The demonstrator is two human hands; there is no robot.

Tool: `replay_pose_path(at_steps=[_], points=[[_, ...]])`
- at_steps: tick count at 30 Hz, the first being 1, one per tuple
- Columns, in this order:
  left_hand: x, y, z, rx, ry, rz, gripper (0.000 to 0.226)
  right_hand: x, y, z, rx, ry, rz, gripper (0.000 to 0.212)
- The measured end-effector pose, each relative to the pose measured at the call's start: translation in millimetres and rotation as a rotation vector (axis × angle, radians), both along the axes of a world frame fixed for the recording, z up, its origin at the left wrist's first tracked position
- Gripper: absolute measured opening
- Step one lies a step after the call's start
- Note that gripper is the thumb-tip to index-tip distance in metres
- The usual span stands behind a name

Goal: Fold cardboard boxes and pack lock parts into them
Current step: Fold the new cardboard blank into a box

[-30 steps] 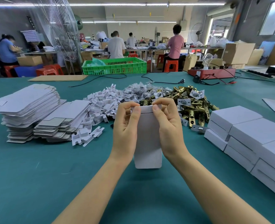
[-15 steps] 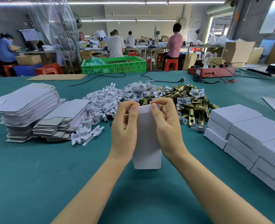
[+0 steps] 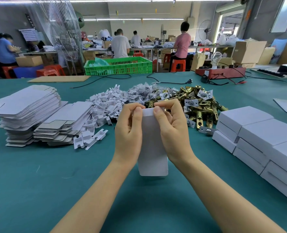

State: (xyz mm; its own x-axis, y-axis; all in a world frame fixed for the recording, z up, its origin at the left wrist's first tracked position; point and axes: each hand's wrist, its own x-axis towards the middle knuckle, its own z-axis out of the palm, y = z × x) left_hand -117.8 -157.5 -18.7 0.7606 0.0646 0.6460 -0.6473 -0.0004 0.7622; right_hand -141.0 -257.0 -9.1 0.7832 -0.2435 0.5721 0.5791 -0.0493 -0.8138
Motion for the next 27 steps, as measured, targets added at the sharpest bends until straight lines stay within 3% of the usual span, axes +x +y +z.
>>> replay_pose_path(at_steps=[9, 27], points=[[-2.4, 2.1, 3.1, 0.009, -0.008, -0.026, 0.008, 1.1, -0.2, 0.7, -0.078, -0.046, -0.016, 0.008], [-2.0, 2.4, 0.3, 0.018, -0.008, -0.098, 0.011, 8.0, -6.1, -3.5, -0.011, -0.053, -0.071, 0.017]])
